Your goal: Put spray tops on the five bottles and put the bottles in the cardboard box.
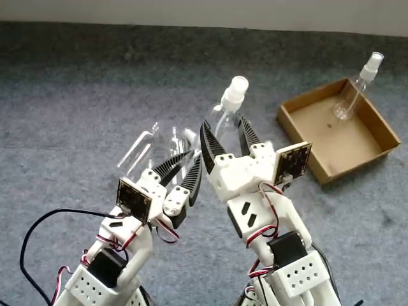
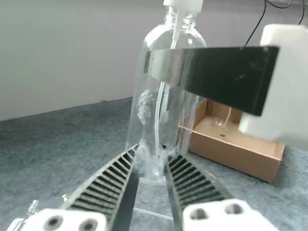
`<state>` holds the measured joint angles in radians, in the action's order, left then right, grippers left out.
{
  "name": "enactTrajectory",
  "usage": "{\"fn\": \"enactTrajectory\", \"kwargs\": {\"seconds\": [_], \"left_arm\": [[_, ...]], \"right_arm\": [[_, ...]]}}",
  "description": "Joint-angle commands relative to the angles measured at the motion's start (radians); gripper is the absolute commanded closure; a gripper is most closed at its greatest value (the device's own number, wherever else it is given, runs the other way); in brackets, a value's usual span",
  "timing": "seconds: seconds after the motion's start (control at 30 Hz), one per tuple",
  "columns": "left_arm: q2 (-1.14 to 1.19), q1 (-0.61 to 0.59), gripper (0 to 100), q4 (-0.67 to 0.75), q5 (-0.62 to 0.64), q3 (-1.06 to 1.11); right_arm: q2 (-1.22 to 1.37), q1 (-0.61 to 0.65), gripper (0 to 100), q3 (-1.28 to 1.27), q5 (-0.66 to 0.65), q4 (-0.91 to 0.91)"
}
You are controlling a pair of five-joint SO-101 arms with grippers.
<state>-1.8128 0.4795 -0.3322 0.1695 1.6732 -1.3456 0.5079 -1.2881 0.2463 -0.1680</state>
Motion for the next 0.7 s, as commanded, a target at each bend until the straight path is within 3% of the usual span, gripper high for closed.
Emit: {"fn": "enactTrajectory", "kwargs": {"seconds": [0.0, 0.2, 0.37, 0.67], "left_arm": [[-0.005, -0.016, 99, 0.038, 0.0, 0.021], [-0.005, -0.004, 99, 0.038, 0.0, 0.021], [-0.005, 0.147, 99, -0.009, -0.002, 0.021], [-0.005, 0.176, 99, -0.009, 0.0, 0.021]], "right_arm": [[0.002, 0.012, 86.1, 0.073, 0.008, -0.001], [0.002, 0.012, 86.1, 0.073, 0.008, 0.004], [0.002, 0.013, 86.1, 0.073, 0.008, 0.005], [0.002, 0.145, 86.1, 0.071, 0.005, 0.001]]}}
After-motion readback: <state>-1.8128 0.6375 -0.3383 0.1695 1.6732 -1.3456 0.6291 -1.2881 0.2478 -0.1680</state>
